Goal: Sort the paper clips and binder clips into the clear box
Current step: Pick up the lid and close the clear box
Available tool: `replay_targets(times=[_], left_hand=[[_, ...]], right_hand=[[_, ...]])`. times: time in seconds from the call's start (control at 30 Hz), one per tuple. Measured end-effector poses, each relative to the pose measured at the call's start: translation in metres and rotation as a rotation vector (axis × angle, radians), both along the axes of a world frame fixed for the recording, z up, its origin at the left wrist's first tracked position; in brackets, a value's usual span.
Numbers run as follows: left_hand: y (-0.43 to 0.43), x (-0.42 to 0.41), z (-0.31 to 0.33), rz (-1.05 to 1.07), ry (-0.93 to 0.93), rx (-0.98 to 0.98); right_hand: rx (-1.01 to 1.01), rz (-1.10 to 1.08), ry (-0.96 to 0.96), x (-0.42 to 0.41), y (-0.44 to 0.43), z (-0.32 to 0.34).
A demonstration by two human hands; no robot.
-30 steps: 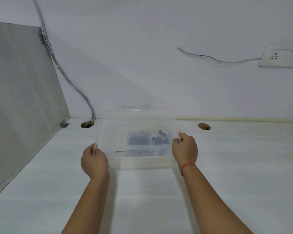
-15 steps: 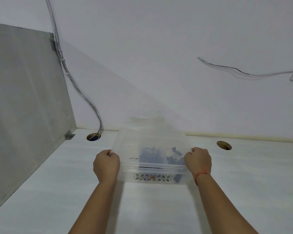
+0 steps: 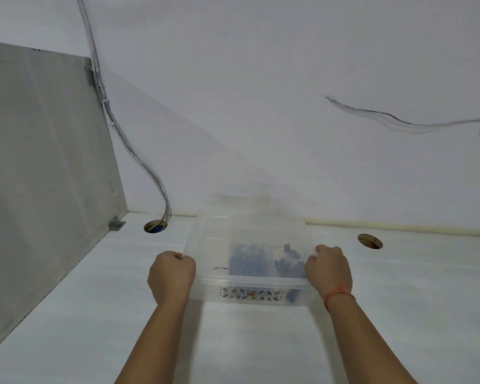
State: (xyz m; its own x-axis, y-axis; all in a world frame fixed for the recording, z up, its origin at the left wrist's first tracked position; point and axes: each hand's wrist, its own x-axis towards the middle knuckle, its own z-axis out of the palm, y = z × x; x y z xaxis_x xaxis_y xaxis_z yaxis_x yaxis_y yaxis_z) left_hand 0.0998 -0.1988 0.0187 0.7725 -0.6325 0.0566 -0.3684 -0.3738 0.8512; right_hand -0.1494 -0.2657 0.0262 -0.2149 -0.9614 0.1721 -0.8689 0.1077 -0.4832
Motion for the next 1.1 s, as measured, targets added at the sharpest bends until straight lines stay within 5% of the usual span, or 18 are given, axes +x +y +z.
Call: replay_targets(times=[0.23, 0.5, 0.77, 1.1], left_hand=[[-0.019, 0.012, -0.007, -0.039, -0.083, 0.164], [-0.030, 0.016, -0.010, -0.132, 0.172, 0.250], [-0.027, 0.014, 0.000, -0.176, 0.292, 0.239], [-0.032, 0.024, 0.002, -0.218, 0.168, 0.308]], right_hand=[[0.048, -0.040, -0.292, -0.003, -0.005, -0.002], [0.270, -0.169, -0.729, -0.005, -0.013, -0.004], [0.282, -0.175, -0.692, -0.002, -0.014, 0.004], [0.263, -0.073, -0.359, -0.011, -0.011, 0.012]])
